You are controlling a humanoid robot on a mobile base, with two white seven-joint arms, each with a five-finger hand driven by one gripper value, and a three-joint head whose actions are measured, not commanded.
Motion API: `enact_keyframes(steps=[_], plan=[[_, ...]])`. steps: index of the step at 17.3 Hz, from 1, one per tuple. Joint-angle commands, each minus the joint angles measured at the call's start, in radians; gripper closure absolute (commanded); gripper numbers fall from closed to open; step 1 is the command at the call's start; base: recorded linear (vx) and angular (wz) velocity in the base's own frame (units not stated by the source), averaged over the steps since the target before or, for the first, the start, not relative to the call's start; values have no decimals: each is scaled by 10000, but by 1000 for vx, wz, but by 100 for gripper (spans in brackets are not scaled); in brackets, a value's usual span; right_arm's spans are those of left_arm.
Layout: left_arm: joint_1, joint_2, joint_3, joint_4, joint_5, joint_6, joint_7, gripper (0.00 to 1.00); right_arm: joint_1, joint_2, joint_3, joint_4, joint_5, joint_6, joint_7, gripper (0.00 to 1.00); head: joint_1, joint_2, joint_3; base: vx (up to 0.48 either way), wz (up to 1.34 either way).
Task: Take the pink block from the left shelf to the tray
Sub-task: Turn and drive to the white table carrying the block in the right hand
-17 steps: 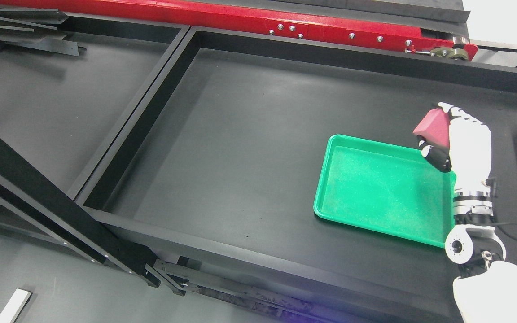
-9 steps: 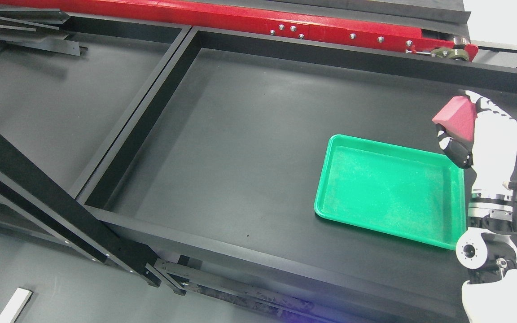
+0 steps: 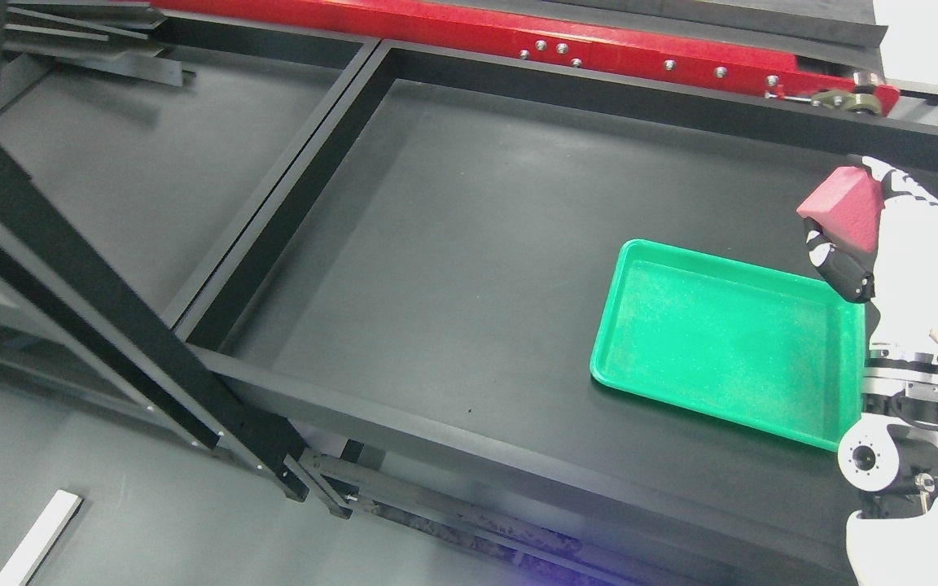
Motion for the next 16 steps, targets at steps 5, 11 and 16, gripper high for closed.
enact_keyframes(steps=[5, 11, 16], plan=[[-230, 175, 0, -175, -15, -8, 3, 0, 59, 45, -87, -270, -34, 0, 32, 96, 0, 0, 0, -84, 295], [-230, 175, 0, -175, -15, -8, 3, 0, 74, 45, -87, -255, -34, 0, 47, 96, 0, 0, 0, -114, 667], [-230, 175, 0, -175, -15, -8, 3, 0, 74, -1, -87, -255, -49, 0, 47, 96, 0, 0, 0, -157, 942]])
